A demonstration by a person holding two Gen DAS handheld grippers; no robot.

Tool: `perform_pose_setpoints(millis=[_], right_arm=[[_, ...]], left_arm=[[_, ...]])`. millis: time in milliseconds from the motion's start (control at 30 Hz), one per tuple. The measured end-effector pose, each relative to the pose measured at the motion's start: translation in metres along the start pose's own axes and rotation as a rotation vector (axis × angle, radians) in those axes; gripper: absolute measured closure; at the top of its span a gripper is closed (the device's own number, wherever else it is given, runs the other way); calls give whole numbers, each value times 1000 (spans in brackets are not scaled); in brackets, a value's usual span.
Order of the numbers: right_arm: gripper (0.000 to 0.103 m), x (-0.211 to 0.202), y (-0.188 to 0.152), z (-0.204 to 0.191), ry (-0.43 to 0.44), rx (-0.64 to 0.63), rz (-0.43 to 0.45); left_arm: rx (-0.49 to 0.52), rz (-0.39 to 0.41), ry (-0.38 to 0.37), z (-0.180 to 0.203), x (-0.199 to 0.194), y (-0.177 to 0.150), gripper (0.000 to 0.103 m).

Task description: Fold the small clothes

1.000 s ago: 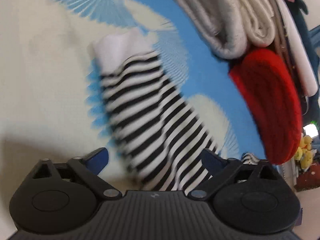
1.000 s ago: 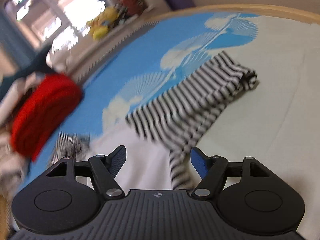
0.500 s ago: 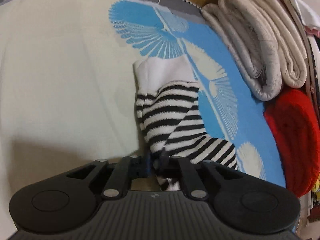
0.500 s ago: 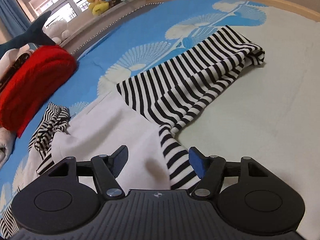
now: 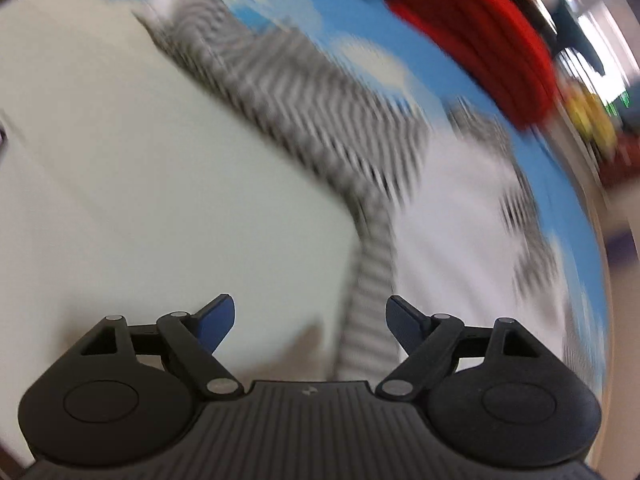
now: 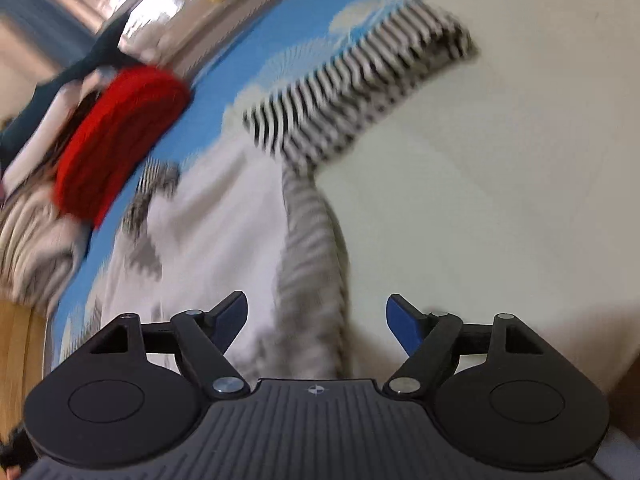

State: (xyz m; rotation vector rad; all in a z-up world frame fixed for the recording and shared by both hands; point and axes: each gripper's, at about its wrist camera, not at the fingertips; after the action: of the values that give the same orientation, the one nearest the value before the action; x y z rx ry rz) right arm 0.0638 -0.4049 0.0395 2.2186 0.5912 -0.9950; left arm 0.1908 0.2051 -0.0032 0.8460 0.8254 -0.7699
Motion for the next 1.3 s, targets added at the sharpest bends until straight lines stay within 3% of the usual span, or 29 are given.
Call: perform_pose_setpoints(millis=[133,200,267,300,367,533,667,767,833,900,933,967,1000,1067,1200,1300], right_arm=[[24,2,-23,4,138,-13,-127],[23,11,-31,-2,139,-70,-170],[28,22,-38,-9,154,-89,-215],[54,26,-42,-13,190,-101,-235],[97,20,-48,-28,153,-207,-195],[98,-43,-37,-30,178,-165,-111],[101,-63,-28,-18,95,-146,-97],[101,-27,-31,-2,-44,-146,-131],[100,-4,-35,10,-120,-109,-180],[95,-9,-33,11,-87,-78,-147],[95,-15,-32,8,-84,-95,-124],[88,-22,-32,4,-85,-123,-98],[73,-28,-32,-2,-83,-158,-71],[52,-38,-35,-13,-96,-225,-42],[51,-63,-55,-35,-26,-437,-44],[50,-64,-82,-44,4,-579,-200]], left_arm=[[149,-140,-119,13,9,-70,16],[185,-209,-159,14,21,-99,14],[235,-167,-161,20,18,-113,15],[273,-155,-174,27,15,-117,45],[291,-139,-196,36,4,-121,91],[308,-92,-114,41,-41,-127,98],[304,-103,-64,35,-48,-125,98],[237,-144,-28,25,-17,-127,97],[171,-172,-11,15,2,-126,84],[163,-171,-22,11,3,-125,73],[183,-160,-9,11,-2,-124,64],[209,-131,16,12,-7,-124,38],[231,-93,40,13,-12,-122,18],[264,-36,70,13,-25,-123,13],[325,-72,10,20,-40,-131,13],[440,-141,34,32,-40,-154,13]])
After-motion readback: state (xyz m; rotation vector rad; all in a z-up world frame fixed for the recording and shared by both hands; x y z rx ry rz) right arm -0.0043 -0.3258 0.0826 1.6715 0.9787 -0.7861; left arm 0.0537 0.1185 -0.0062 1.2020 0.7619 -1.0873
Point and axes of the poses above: each gripper's, at about its wrist camera, not at the fingertips, and x roughly the way its jaws point, z to its right, y to its top
